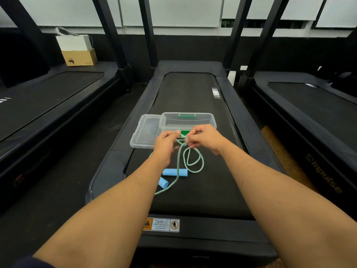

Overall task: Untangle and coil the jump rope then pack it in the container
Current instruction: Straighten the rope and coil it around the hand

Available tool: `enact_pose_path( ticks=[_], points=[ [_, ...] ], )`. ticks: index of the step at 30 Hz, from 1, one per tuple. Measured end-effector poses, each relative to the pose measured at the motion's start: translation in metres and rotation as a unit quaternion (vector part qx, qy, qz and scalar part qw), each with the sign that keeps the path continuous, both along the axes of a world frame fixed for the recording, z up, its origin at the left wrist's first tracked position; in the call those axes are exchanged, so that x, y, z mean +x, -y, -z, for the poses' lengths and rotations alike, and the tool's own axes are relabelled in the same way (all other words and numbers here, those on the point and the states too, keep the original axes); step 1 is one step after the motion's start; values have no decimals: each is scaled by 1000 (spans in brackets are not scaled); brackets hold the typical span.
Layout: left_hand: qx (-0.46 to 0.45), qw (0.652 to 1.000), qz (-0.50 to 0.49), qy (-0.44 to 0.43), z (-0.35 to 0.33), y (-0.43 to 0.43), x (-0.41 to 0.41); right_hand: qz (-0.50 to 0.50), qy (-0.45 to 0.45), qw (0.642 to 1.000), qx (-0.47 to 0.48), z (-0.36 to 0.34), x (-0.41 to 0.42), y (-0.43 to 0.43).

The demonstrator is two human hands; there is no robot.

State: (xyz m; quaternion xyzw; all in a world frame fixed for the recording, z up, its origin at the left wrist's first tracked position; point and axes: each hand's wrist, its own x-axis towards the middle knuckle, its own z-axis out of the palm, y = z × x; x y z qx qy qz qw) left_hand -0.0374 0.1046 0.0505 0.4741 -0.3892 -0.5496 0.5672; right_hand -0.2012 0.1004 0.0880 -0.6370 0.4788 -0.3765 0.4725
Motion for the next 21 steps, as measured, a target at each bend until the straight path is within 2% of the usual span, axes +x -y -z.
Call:
enact_pose_path(
  ticks=[3,12,19,21],
  points=[
    [-2,998,-50,47,1,4,1,0,36,999,14,-1,1,-2],
    [-88,990,-26,111,-1,0,-7,-11,50,995,85,-3,6,6],
    [-64,988,-64,127,6,1,-6,6,-55,998,0,-3,3,5],
    [-51,986,-85,132,6,2,-9,30,-26,999,-9,-4,8,5]
  ],
)
